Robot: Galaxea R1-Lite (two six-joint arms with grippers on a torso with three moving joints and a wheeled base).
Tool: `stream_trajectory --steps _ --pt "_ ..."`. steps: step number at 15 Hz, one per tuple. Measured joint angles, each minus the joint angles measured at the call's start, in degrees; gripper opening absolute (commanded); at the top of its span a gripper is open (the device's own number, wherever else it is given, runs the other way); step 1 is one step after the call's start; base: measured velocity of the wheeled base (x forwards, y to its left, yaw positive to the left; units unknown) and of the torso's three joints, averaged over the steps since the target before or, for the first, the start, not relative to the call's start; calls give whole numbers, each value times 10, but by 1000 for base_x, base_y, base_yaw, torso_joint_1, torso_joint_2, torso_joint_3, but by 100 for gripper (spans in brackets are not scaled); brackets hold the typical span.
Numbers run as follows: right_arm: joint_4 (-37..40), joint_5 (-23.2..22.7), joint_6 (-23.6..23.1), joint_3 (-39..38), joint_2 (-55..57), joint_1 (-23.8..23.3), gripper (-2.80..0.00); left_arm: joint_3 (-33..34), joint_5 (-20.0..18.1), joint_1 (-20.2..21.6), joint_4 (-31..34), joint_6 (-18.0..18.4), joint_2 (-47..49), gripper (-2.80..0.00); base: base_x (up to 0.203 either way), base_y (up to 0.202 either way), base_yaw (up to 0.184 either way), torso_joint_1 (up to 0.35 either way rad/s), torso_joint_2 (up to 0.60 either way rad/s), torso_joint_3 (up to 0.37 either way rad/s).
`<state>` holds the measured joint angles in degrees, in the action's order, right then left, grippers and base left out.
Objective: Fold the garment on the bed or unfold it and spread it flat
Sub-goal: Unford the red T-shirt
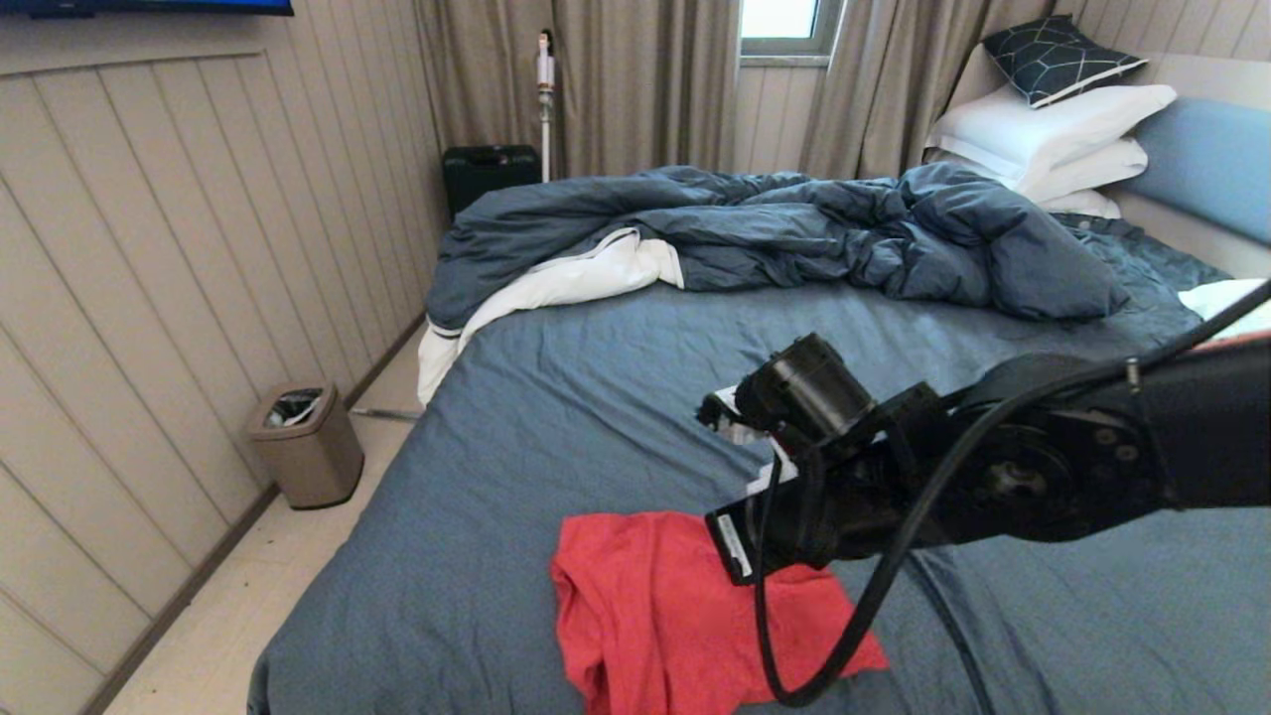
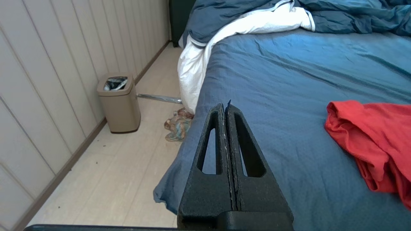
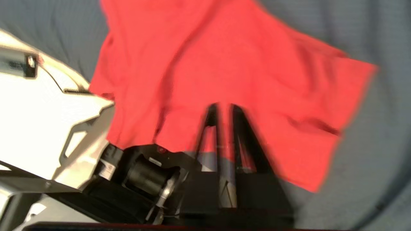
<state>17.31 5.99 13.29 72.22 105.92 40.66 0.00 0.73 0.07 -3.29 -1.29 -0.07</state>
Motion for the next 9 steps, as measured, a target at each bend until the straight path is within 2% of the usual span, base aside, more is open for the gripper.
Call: stream_trajectory --steps 9 --pt "-3 2 11 58 111 81 0 0 0 0 0 0 0 -280 0 0 0 0 0 0"
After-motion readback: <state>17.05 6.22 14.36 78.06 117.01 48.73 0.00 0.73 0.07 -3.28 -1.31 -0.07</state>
